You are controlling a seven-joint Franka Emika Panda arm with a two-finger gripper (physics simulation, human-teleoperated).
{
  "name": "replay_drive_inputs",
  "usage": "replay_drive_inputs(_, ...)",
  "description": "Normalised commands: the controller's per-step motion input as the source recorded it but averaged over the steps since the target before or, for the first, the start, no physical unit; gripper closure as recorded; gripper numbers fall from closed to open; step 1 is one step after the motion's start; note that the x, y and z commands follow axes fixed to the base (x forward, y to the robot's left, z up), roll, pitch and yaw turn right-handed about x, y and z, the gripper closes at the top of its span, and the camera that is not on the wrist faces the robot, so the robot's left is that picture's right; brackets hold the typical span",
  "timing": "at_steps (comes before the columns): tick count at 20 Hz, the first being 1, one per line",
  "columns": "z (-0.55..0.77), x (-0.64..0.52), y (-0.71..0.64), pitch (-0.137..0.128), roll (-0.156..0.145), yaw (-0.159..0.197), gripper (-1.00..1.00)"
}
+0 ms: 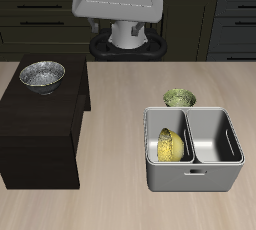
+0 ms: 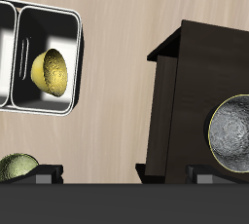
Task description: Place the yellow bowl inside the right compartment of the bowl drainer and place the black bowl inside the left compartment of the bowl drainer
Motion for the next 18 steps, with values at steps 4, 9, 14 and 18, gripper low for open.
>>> replay_drive_inputs(4, -0.02, -0.01, -0.34, 0.007, -0.042, -0.002, -1.0)
replay_drive_inputs(9, -0.02, -0.05, -0.31, 0.001, -0.031, 0.024, -1.0)
replay_drive_inputs(14, -0.01, -0.03, -0.34, -0.004, -0.021, 0.021, -1.0)
replay_drive_inputs(18, -0.12, -0.03, -0.24, 0.006, 0.001, 0.019, -1.0)
